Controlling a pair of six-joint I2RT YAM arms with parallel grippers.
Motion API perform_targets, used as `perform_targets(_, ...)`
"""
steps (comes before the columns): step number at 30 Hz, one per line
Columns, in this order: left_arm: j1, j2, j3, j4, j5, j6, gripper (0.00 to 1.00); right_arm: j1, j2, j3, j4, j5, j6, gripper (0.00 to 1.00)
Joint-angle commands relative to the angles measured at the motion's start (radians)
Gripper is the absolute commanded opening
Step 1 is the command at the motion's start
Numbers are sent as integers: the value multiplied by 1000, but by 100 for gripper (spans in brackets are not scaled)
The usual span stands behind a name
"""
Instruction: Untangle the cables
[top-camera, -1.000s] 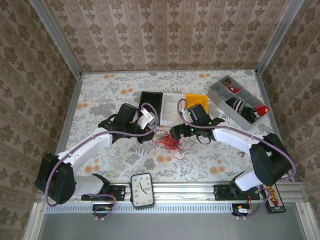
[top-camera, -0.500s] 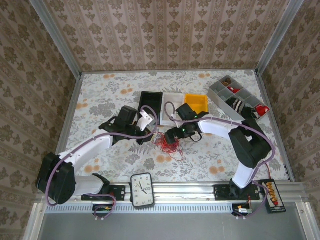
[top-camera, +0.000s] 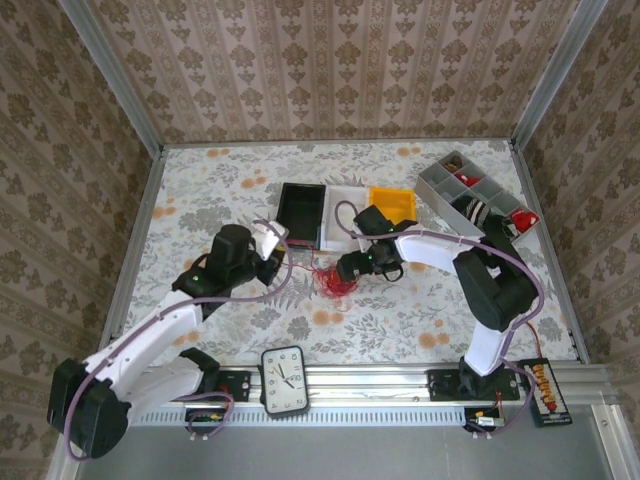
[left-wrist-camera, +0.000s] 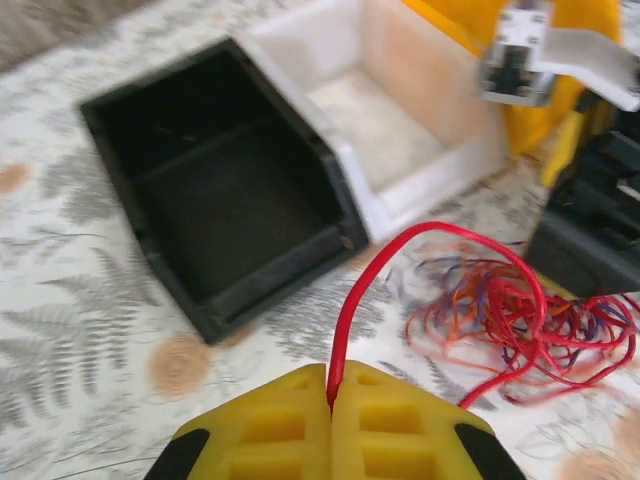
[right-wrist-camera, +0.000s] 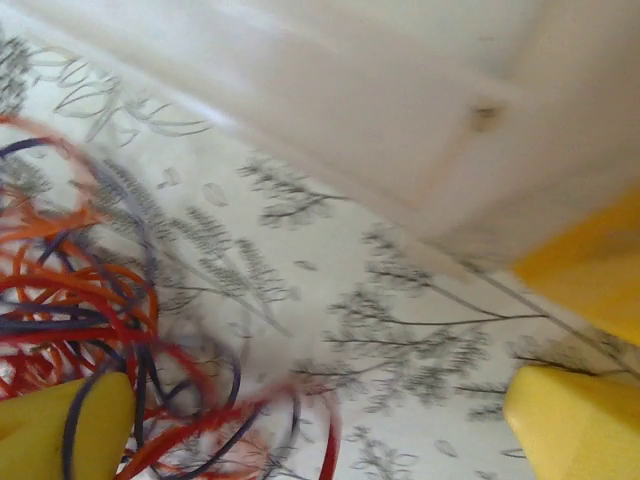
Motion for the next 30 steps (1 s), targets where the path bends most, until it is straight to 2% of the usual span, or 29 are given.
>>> perform_targets(1, 38, -79, -22, 86, -198, -11, 0, -96, -2, -89, -120, 125, 56, 100)
perform_targets(5, 81, -142, -31, 125, -233, -44, 0, -102, -10, -96, -116, 113, 56, 99)
perform_targets(10, 107, -126, 0, 94, -67, -58, 0, -102, -15, -97, -114, 105, 50, 100)
perform_targets(13, 103, -80, 27, 35, 83, -38, 0, -102, -55, -114, -80, 80, 34, 99)
perform_targets(18, 78, 6, 66, -54, 290, 6, 0, -94, -231, -202, 71, 13, 6, 99)
perform_targets(21, 40, 14, 63, -95, 304, 68, 0, -91, -307, -227, 155, -53, 2, 99)
perform_targets(23, 32, 17, 63, -130, 315, 90, 0, -80, -304, -204, 170, -91, -2, 99)
perform_targets(30, 14, -10, 24, -198, 349, 144, 0, 7, -144, -34, 141, -170, -53, 98)
